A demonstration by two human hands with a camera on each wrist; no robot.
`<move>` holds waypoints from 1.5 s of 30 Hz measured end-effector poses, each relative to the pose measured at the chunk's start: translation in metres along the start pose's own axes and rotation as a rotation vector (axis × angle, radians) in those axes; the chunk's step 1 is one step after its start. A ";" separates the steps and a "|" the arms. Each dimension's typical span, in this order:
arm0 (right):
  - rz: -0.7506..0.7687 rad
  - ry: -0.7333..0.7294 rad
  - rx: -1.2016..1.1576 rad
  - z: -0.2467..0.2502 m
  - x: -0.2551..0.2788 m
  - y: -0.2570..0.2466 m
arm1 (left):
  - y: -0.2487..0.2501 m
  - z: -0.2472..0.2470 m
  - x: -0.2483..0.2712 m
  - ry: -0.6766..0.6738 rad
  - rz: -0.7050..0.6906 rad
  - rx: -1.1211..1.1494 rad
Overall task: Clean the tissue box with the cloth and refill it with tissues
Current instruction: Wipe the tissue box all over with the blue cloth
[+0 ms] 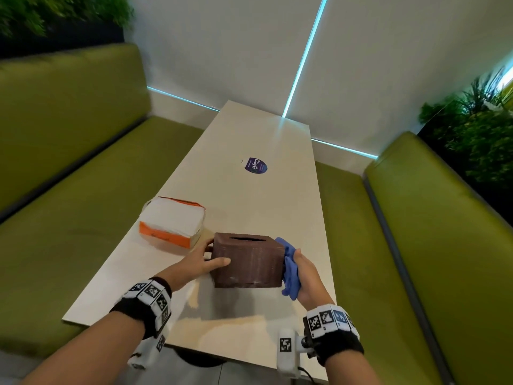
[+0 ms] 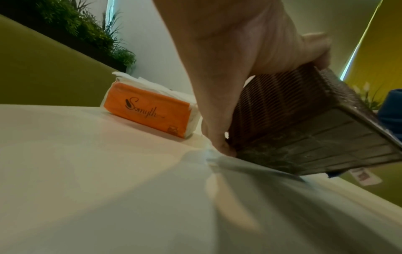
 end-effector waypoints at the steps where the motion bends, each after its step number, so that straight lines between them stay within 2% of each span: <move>1: -0.007 -0.003 0.004 -0.003 0.004 -0.004 | 0.004 -0.001 0.001 -0.008 0.004 -0.010; 5: -0.011 -0.023 -0.121 -0.002 0.000 -0.014 | 0.007 -0.001 0.001 -0.047 0.022 -0.118; 9: -0.056 -0.056 -0.129 -0.015 -0.003 -0.017 | -0.003 -0.004 -0.001 -0.113 0.090 -0.333; 14: 0.013 0.012 -0.113 -0.015 -0.009 -0.023 | 0.000 -0.004 -0.001 -0.177 0.063 -0.402; 19: -0.036 -0.042 -0.089 -0.020 -0.003 -0.024 | 0.009 0.007 -0.002 -0.078 -0.073 -0.352; 23: -0.038 0.015 0.012 -0.013 -0.002 -0.034 | 0.000 0.013 -0.008 -0.047 -0.073 -0.270; 26: 0.060 0.070 0.163 -0.017 0.001 -0.055 | -0.006 0.015 -0.013 -0.042 -0.043 -0.230; 28: 0.268 0.120 0.304 -0.023 0.003 -0.075 | -0.007 0.018 -0.015 -0.020 -0.031 -0.248; 30: 0.495 0.084 0.550 -0.044 0.006 -0.092 | -0.006 0.020 -0.015 0.003 -0.039 -0.258; 31: 0.550 0.049 0.665 -0.054 0.005 -0.092 | -0.006 0.020 -0.016 0.008 -0.044 -0.248; 34: 0.535 -0.030 1.016 -0.081 -0.017 -0.074 | -0.008 0.021 -0.018 0.021 -0.046 -0.216; 37: 0.485 0.130 1.439 -0.110 -0.025 -0.059 | -0.010 0.021 -0.020 0.044 -0.046 -0.220; 39: 0.511 0.138 1.536 -0.144 -0.017 -0.049 | -0.011 0.023 -0.021 0.070 -0.049 -0.221; 42: 0.606 -0.043 1.568 -0.184 -0.005 -0.025 | -0.010 0.023 -0.022 0.095 -0.070 -0.230; 45: 0.645 -0.109 1.686 -0.165 -0.002 -0.037 | -0.008 0.024 -0.023 0.109 -0.081 -0.256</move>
Point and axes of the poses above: each hand's wrist, its own x-axis away from the middle knuckle, its own z-axis out of the back of the hand, y = z × x, the point moved 8 cm from there along -x, towards the middle knuckle, and after that the axes turned 8 degrees about -y, right-handed, at the moved point
